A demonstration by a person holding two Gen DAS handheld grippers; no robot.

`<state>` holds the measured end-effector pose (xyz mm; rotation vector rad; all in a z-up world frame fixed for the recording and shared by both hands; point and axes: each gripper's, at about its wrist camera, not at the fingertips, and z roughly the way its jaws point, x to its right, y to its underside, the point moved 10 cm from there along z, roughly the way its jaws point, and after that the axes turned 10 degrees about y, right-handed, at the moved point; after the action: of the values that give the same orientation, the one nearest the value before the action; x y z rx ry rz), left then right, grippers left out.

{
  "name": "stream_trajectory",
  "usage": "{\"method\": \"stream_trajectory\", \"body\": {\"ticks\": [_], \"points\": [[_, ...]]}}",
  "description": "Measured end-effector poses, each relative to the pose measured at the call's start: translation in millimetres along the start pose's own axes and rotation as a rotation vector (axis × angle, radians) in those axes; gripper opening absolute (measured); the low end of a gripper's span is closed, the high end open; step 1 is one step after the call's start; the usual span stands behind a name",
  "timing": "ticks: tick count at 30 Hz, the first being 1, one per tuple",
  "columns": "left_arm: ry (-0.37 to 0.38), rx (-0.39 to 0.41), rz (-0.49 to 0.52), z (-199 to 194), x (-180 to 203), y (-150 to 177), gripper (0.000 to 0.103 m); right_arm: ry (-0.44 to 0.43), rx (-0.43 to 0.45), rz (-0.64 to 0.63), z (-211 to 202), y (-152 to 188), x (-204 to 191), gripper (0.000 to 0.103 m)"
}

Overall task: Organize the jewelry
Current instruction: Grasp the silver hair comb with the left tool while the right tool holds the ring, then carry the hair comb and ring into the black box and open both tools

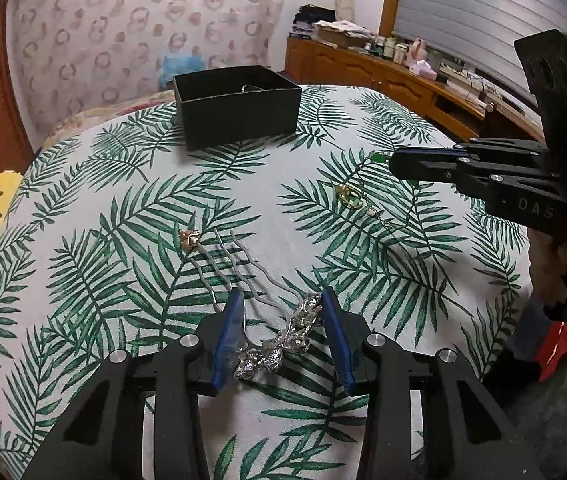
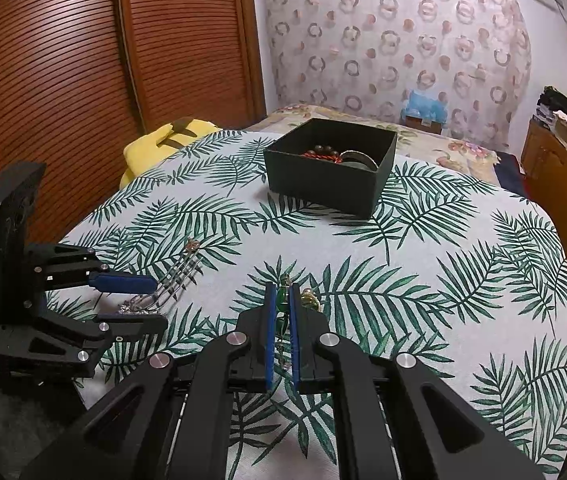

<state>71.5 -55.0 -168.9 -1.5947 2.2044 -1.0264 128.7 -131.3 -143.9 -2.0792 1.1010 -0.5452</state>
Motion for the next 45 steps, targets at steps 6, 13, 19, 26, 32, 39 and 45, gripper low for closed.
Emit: {"method": "stream_trajectory", "body": {"ticks": [6, 13, 19, 26, 32, 39, 45], "points": [[0.007, 0.021, 0.0, -6.8, 0.3, -3.4, 0.02, 0.002, -0.003, -0.002, 1.7, -0.6, -0.7, 0.007], [0.001, 0.059, 0.002, -20.9, -1.4, -10.2, 0.016, 0.0, 0.0, -0.002, 2.0, -1.3, -0.5, 0.007], [-0.004, 0.107, -0.002, -31.4, -6.0, -23.8, 0.008, -0.001, 0.008, -0.005, 2.5, -3.8, -2.1, 0.007], [-0.008, 0.147, -0.023, -42.5, -16.9, -34.5, 0.001, 0.002, 0.016, -0.008, 1.9, -8.3, -3.0, 0.007], [-0.009, 0.194, -0.025, -53.0, -21.2, -50.0, 0.001, 0.002, 0.039, -0.018, -1.8, -20.1, -4.6, 0.007], [0.005, 0.251, -0.029, -64.7, -30.4, -79.4, 0.001, 0.012, 0.073, -0.038, -6.6, -40.4, -2.8, 0.007], [-0.003, 0.279, -0.005, -68.2, -35.2, -105.0, 0.001, 0.019, 0.094, -0.068, -2.5, -58.9, -1.9, 0.007]]}}
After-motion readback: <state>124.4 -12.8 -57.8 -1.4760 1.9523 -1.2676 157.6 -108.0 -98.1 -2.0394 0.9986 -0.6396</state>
